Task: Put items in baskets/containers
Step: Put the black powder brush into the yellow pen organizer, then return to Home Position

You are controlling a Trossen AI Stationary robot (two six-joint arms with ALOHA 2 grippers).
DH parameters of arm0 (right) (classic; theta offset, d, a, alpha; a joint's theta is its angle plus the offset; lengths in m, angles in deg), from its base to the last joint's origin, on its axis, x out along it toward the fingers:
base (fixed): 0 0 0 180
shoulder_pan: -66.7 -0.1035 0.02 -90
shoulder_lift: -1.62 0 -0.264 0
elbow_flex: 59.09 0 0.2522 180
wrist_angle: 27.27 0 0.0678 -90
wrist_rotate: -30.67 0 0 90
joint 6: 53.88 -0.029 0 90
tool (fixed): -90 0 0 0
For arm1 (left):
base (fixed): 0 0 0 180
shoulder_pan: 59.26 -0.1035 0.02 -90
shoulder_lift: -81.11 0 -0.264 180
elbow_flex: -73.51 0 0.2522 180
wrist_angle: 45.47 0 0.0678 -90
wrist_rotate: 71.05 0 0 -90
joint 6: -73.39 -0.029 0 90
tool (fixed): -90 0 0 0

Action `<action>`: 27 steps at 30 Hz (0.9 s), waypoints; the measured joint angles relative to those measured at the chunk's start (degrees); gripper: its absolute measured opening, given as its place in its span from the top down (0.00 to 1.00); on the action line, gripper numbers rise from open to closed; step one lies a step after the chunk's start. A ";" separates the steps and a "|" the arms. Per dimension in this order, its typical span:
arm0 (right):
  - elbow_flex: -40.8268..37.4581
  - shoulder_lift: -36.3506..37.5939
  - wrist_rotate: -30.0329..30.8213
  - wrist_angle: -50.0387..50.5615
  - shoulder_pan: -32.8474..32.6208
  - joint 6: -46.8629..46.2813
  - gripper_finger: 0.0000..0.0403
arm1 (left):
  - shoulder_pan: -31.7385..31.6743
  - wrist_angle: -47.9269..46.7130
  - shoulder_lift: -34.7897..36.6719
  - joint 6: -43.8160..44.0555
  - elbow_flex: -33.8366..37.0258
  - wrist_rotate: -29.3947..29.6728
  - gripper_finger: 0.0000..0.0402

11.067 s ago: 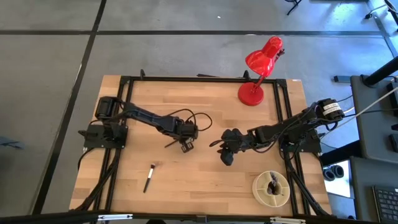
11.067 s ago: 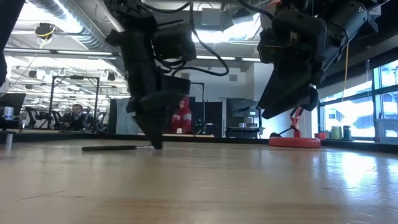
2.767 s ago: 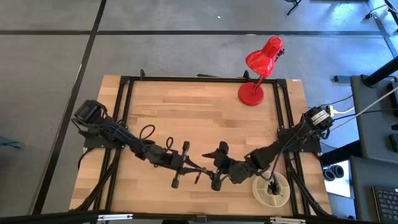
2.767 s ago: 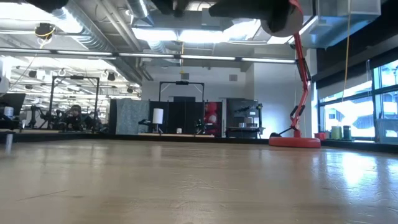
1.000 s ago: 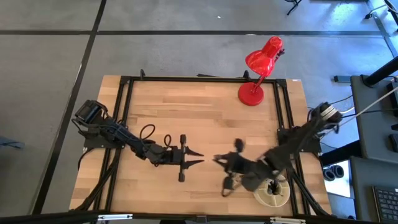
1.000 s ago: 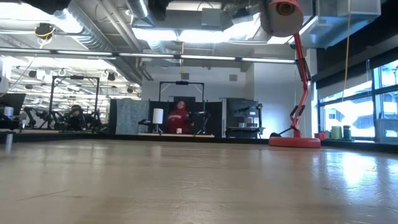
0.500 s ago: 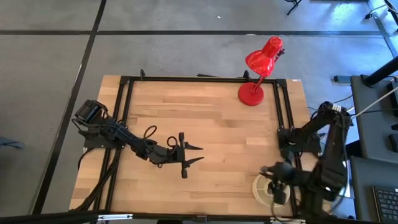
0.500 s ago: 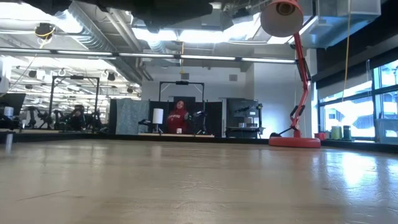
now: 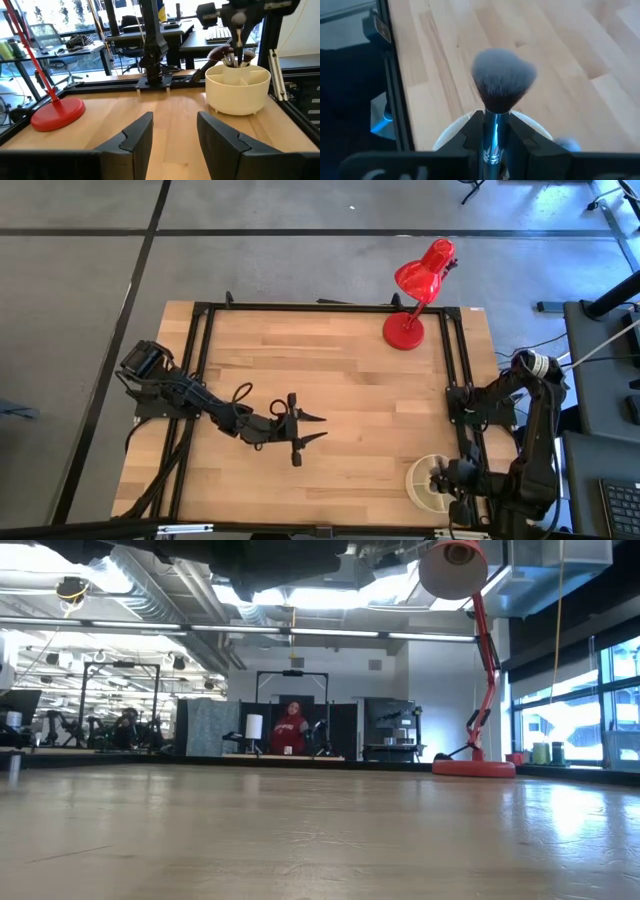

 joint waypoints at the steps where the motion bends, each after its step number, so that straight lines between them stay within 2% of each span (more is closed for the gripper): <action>1: -0.48 -0.09 -0.30 -0.42 -0.27 -0.40 0.88 | 0.00 0.00 0.00 0.05 0.00 0.00 0.63; 3: -1.11 -0.13 -0.31 -1.11 -0.59 -0.86 0.84 | 0.00 0.02 0.00 0.35 0.00 -0.02 0.63; 9: -1.42 -0.13 -0.63 -1.13 -0.58 -1.28 0.49 | 0.00 0.02 0.00 0.43 0.00 -0.02 0.64; 13: -1.10 -0.13 -0.90 0.65 0.82 -1.18 0.34 | 0.00 0.02 0.00 0.39 0.00 -0.02 0.64; 16: 0.04 -0.13 4.28 2.83 3.30 1.88 0.31 | 0.00 0.04 0.00 0.33 0.00 1.12 0.64; 19: 0.22 -0.13 15.06 3.40 7.27 8.42 0.32 | -0.04 -0.31 1.17 0.35 0.02 5.45 0.64; 21: 0.24 -0.13 19.88 3.47 11.04 13.83 0.34 | -0.04 -1.33 3.88 -0.53 0.02 7.28 0.64; 27: -1.17 -0.07 24.35 2.83 26.07 27.66 0.44 | -0.48 -10.29 14.82 -2.23 0.30 4.51 0.64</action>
